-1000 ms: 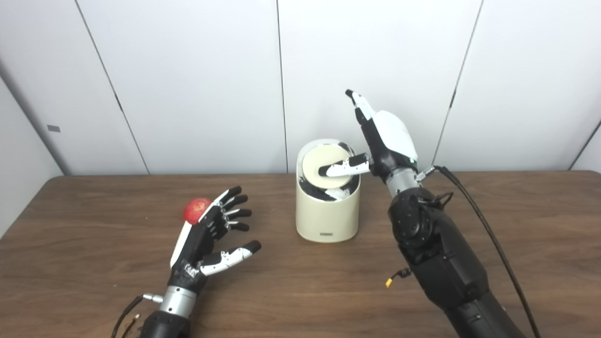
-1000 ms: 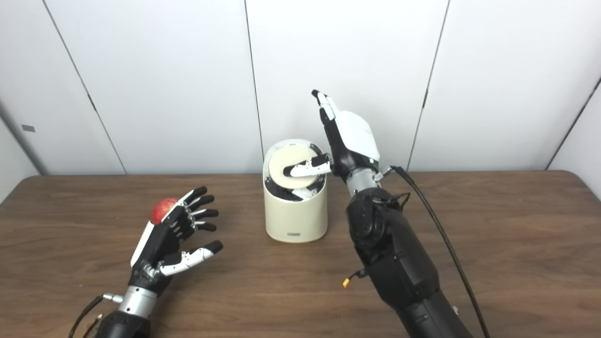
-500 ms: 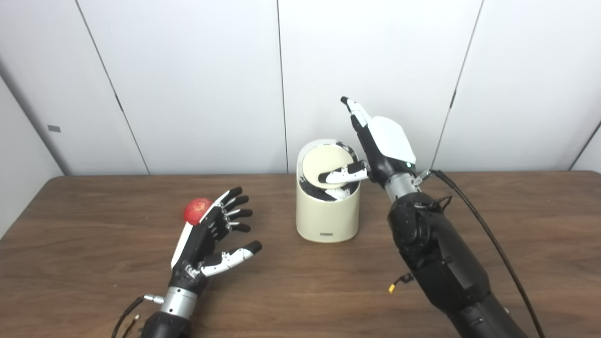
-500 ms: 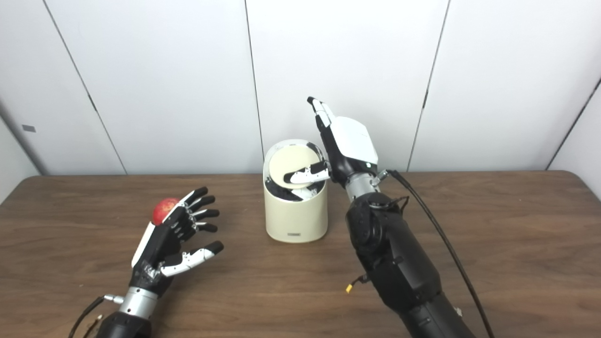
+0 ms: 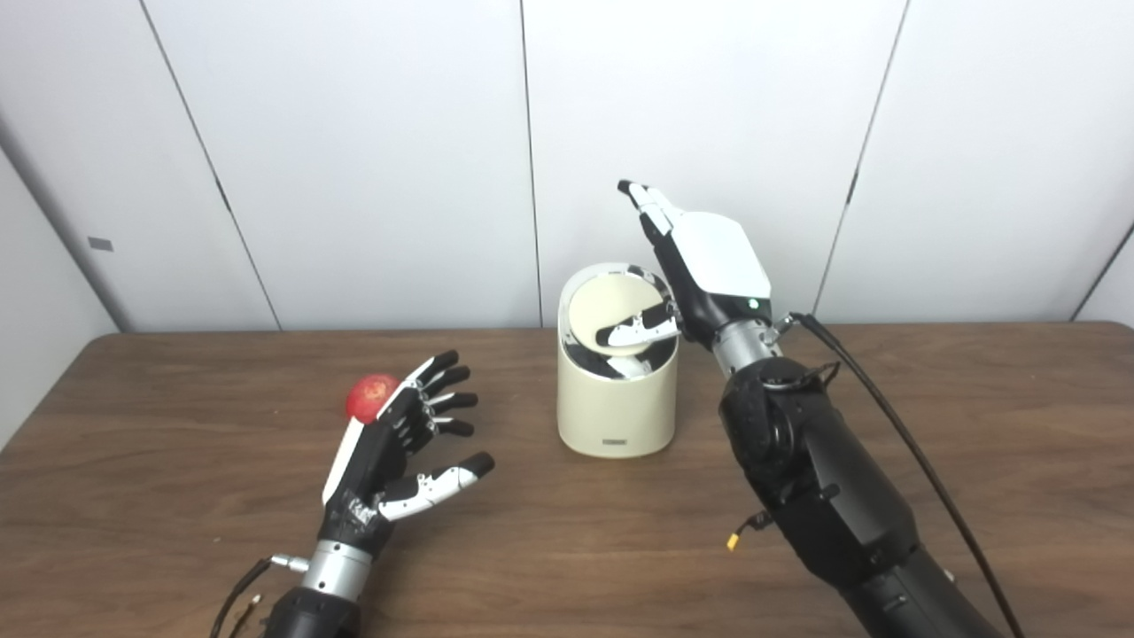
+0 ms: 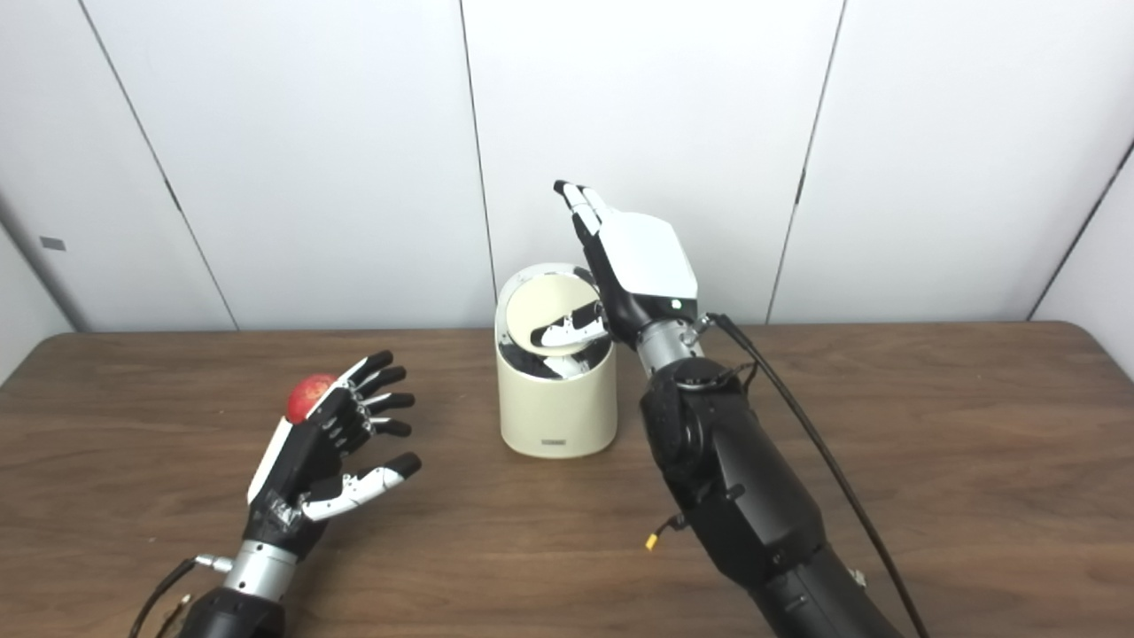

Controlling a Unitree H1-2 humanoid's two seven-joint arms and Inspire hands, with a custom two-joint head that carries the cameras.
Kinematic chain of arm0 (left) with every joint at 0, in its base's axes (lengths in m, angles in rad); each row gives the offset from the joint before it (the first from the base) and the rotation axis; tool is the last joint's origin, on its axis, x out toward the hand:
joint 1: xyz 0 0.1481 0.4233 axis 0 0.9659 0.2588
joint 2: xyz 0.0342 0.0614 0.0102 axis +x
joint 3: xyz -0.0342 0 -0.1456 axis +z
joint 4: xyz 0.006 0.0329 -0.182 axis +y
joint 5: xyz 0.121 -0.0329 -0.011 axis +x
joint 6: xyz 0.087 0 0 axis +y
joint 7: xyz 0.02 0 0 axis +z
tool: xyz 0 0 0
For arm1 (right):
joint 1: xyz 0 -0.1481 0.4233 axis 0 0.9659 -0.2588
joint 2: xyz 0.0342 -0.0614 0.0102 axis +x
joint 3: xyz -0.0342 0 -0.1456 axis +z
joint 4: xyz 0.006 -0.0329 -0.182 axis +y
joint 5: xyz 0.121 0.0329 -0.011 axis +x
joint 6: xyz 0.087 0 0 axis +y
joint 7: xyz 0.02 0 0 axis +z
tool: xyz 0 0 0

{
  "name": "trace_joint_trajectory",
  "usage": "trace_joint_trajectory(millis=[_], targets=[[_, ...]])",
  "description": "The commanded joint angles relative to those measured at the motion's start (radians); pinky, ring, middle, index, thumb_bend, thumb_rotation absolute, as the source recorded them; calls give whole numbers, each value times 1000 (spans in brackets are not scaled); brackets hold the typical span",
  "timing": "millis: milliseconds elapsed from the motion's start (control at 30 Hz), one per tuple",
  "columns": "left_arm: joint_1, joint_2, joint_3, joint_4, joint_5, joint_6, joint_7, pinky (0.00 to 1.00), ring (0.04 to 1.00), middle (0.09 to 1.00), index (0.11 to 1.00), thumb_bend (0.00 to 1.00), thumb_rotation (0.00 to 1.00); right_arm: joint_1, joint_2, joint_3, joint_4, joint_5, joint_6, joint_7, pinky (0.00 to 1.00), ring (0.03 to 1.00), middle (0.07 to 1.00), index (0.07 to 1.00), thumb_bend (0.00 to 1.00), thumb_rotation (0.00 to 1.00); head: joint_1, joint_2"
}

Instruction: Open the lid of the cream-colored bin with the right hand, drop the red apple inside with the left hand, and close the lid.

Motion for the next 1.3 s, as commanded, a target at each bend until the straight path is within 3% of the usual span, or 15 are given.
trace_joint_trajectory(millis=[0,100,233,367,500,733,800,967,1100,1200,1267], targets=[[-20,7,2,-25,-19,-13,-3,644,769,860,907,710,123,-18,3,-31,-38,36,-16,4,756,874,948,940,940,264,-1,1],[-21,7,3,-22,-20,-12,-6,646,768,860,907,716,128,-10,23,-86,-71,141,-43,9,741,894,954,933,922,278,-1,1],[-22,6,3,-18,-17,-17,-4,644,765,859,907,717,124,11,61,-176,-134,294,-76,1,802,917,940,913,861,330,-1,1],[-24,6,2,-12,-25,-18,-9,639,764,857,905,714,118,47,65,-214,-185,348,-79,3,712,866,925,926,696,499,-1,0],[-27,4,1,-6,-22,-23,-7,638,761,853,905,715,118,112,72,-244,-226,398,-88,-7,705,831,898,942,637,484,5,-1],[-26,2,-1,-11,-25,-23,-9,632,754,843,876,705,97,317,81,-370,-151,572,-280,-86,759,849,893,930,657,435,27,-1],[-24,2,-1,-17,-19,-24,-6,612,737,823,850,698,85,372,77,-392,-123,603,-344,-96,770,855,900,927,657,381,31,-2],[-19,3,-4,-24,-26,-25,-13,575,710,807,829,694,69,441,51,-424,-13,674,-529,-105,819,858,908,927,759,380,41,-5],[-14,5,-9,-37,-30,-15,-20,570,715,818,837,696,65,460,59,-433,-12,672,-540,-125,807,845,900,912,794,334,69,-7],[-12,-3,-11,-54,-22,-1,-12,563,715,814,838,680,52,463,52,-435,-29,665,-539,-131,782,838,895,910,816,322,145,-15],[-9,-10,-5,-72,-35,18,-6,548,701,798,816,679,96,466,46,-438,-46,668,-535,-128,786,840,898,911,806,301,199,-20]])
